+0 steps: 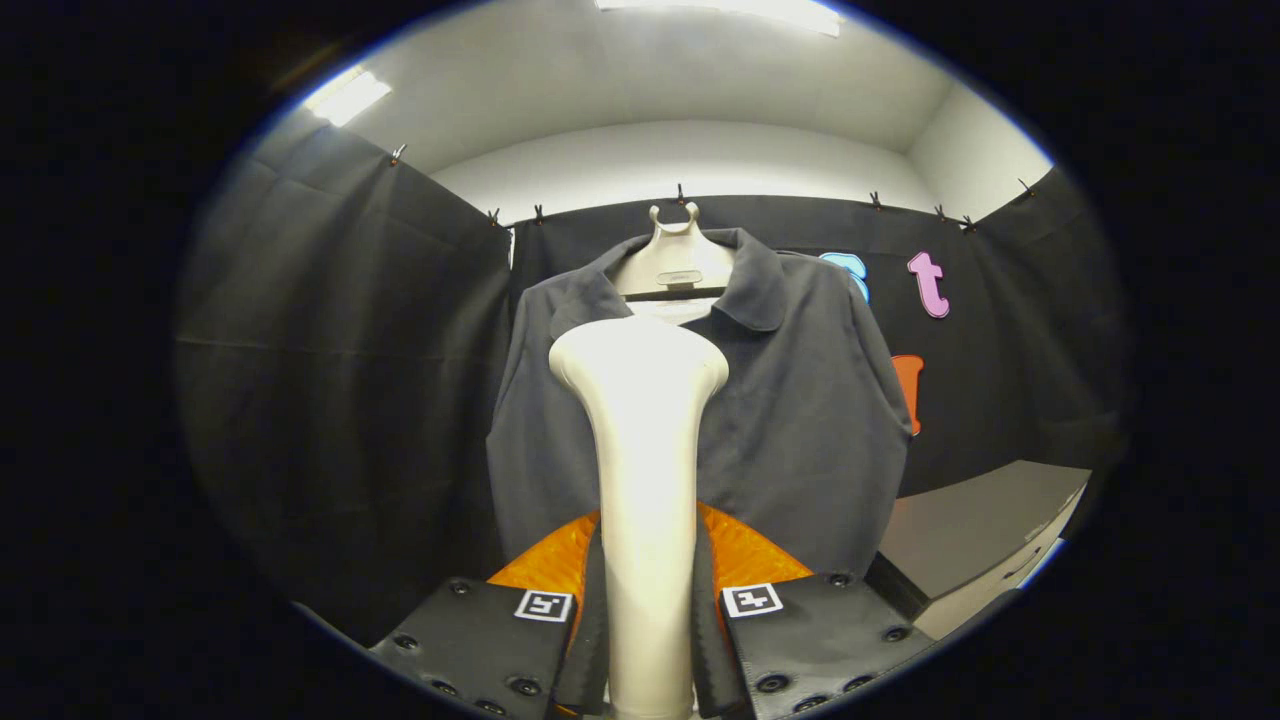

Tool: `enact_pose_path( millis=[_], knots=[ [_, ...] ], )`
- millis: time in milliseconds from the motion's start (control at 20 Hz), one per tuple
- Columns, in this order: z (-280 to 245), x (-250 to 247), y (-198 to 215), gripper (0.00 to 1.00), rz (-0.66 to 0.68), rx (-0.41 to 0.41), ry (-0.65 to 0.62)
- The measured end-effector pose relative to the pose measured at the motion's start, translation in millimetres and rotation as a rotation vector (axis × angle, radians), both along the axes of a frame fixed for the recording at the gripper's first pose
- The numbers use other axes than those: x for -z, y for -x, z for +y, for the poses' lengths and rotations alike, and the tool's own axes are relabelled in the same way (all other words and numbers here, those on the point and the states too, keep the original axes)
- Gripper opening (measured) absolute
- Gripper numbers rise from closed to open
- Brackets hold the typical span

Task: Iron the clothes twice with a garment steamer, once on the left side and once on the right side.

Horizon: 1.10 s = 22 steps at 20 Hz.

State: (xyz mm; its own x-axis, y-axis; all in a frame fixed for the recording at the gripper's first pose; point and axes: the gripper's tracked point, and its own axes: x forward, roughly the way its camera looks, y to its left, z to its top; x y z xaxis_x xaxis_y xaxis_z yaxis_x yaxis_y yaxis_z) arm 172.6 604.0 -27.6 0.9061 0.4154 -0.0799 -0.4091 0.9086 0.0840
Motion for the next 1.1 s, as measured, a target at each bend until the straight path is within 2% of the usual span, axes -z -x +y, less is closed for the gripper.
enact_pose_path(
  millis=[250,550,1100],
  knots=[
    [37.4,7.8,-16.6,0.41,0.007,-0.035,0.016],
    [51.9,33.9,-23.7,0.41,0.064,-0.063,0.03],
    [37.9,71.6,-14.2,0.41,0.132,-0.06,0.062]
  ],
)
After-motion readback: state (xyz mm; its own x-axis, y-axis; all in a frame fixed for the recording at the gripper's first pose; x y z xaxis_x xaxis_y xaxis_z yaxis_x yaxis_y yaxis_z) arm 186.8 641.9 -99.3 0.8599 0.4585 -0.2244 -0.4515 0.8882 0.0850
